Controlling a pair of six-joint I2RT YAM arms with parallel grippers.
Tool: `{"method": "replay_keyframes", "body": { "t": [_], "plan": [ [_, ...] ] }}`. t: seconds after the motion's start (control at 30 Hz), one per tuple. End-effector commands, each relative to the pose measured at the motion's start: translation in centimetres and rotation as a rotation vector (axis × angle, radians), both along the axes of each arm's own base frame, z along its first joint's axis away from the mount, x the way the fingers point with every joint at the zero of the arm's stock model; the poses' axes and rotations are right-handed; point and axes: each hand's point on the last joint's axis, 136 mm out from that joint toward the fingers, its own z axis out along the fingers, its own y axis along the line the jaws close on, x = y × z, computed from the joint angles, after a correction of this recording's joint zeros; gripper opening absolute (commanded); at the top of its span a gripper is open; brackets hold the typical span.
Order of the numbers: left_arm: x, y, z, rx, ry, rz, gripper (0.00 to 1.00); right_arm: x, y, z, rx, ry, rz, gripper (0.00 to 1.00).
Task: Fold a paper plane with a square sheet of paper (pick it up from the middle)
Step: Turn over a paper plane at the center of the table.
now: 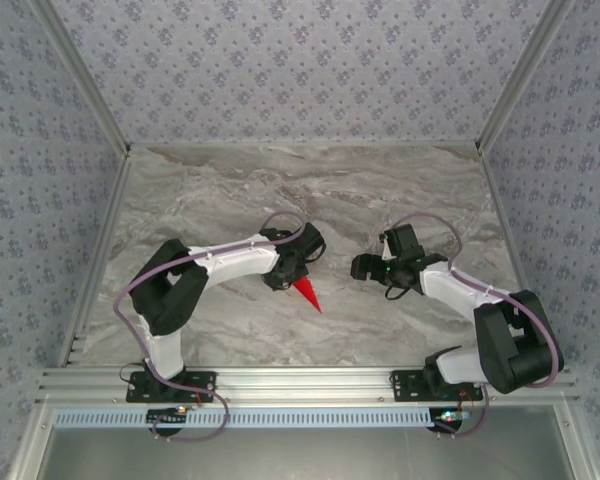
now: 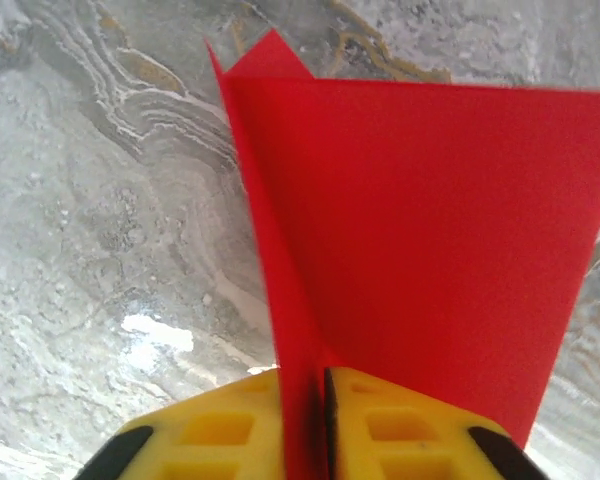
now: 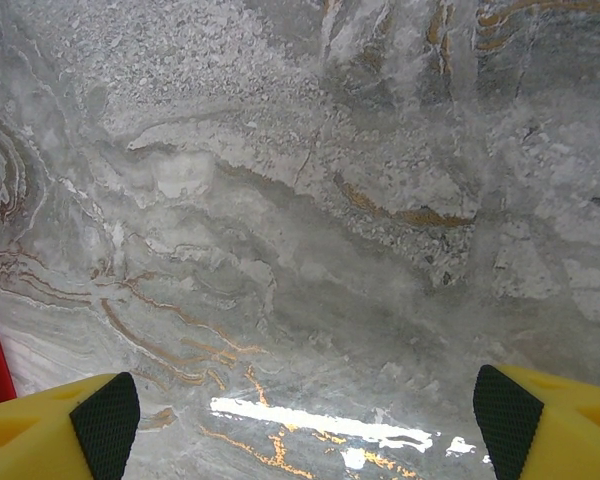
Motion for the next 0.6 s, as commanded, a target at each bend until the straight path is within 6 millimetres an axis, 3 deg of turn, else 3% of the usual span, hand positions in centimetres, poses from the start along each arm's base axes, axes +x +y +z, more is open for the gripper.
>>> {"method": "replay_keyframes", "body": {
  "t": [0.0,0.27,0.4,0.57],
  "plan": [
    [0.8,-0.7,2.2,-0.031,-0.068,-0.019,0.06,0.4,0.1,0.2,0.017,0.001,-0.015,0.91],
    [2.5,-2.0,7.5,-0.093,-0.237,-0.192,0.0,0.4,0.1,1.5,0.025,-0.044,0.002,0.9],
    [2.7,-3.6,10.6,-0.244,-0.367,-0.294,0.0,0.3,0.0,2.3,0.032,-0.082,0.004,0.9],
    [2.5,-5.2,11.7,-0.464,-0.445,-0.342,0.0,0.4,0.4,2.8,0.063,-0.106,0.019,0.9]
  ]
}}
